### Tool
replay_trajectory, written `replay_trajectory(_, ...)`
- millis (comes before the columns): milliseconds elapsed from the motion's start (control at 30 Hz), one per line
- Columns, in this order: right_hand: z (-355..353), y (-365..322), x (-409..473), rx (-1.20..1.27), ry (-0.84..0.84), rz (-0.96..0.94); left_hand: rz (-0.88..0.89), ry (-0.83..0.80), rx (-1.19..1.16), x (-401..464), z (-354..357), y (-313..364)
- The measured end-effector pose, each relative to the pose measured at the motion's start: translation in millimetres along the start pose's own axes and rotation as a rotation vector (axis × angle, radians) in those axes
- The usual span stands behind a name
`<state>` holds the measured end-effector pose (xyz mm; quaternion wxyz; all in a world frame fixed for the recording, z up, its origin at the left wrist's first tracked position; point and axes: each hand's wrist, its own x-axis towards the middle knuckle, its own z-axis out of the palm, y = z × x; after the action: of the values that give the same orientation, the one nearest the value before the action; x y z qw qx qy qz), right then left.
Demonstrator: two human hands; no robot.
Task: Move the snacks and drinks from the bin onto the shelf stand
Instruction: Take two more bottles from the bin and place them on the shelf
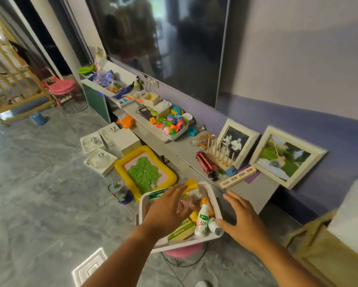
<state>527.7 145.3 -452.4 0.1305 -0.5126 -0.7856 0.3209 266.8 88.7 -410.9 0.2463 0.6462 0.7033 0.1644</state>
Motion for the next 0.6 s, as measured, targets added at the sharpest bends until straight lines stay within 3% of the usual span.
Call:
replay_trajectory(367,116,89,40,-0.016,-0.150,0.196,0.065,-0.292,0.001,107,128,-84)
replay_trajectory(600,185,103,62,-0.008,0.007,0.337,0.031,-0.441,-0.051,134,221,-137)
